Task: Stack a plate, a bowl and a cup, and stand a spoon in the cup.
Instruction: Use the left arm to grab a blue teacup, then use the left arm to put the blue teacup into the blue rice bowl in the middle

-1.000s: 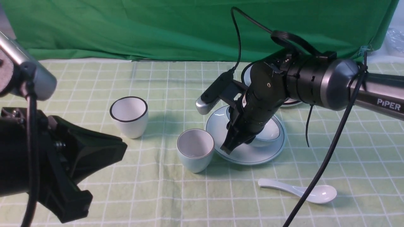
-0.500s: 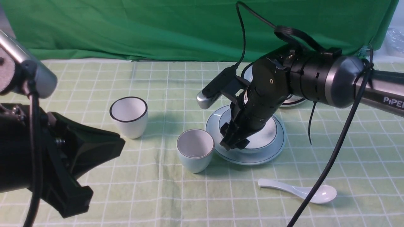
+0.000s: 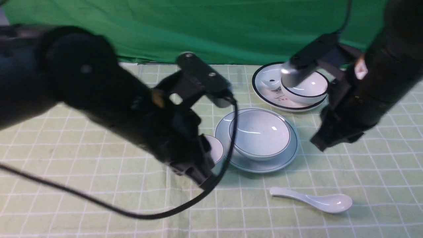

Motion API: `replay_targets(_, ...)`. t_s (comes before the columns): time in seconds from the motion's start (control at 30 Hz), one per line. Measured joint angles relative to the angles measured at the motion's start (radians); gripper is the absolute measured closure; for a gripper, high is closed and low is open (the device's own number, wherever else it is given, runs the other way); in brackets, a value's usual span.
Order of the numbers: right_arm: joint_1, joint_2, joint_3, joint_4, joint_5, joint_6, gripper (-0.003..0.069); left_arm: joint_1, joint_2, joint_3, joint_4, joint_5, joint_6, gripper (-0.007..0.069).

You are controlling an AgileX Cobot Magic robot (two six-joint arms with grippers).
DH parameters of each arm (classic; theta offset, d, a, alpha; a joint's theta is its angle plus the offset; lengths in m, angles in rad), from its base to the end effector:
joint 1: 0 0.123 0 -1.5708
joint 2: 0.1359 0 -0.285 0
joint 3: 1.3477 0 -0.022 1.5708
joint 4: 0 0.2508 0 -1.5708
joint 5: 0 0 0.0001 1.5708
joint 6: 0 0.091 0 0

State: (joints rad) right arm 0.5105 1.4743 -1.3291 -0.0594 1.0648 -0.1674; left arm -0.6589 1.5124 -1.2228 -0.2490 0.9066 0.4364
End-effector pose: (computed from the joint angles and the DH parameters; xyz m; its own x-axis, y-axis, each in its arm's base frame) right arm 0.2660 0.1435 0.3333 -0.6797 -0.6038 -0.4164 -0.6126 0.7796 -0.1305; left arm 0.2367 -0.2057 0.2989 -0.4888 0.7225 -0.4890 0.8395 0.5420 -0.0383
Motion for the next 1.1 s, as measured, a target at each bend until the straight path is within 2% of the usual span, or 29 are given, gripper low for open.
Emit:
replay_targets(0.1,-0.020,-0.139,0.128,-0.002,-0.062,0.018,0.0578,-0.003,0.163,-0.125,0.030,0.063,-0.019,0.0435)
replay_targets(0.2,-0.021,-0.252,0.236,-0.002,-0.119,0.027,0.0573,-0.003,0.299,-0.224,0.118,0.104,-0.052,0.0317)
replay_targets(0.37,-0.021,-0.366,0.345,0.000,-0.141,0.029,0.0568,-0.003,0.410,-0.306,0.237,0.130,-0.088,0.0240)
replay_targets(0.5,-0.021,-0.411,0.386,0.000,-0.144,0.029,0.0564,-0.003,0.457,-0.311,0.249,0.142,-0.095,0.0290)
replay_targets(0.63,-0.021,-0.426,0.397,0.000,-0.144,0.035,0.0553,-0.003,0.482,-0.312,0.249,0.158,-0.091,0.0543)
replay_targets(0.67,-0.021,-0.426,0.397,0.000,-0.144,0.038,0.0551,-0.004,0.478,-0.315,0.249,0.167,-0.090,0.0570)
replay_targets(0.87,-0.021,-0.428,0.397,0.001,-0.144,0.044,0.0539,-0.004,0.409,-0.409,0.249,0.289,-0.096,0.0580)
replay_targets(1.1,-0.021,-0.428,0.397,0.001,-0.144,0.044,0.0525,-0.004,0.454,-0.702,0.165,0.293,-0.058,0.0580)
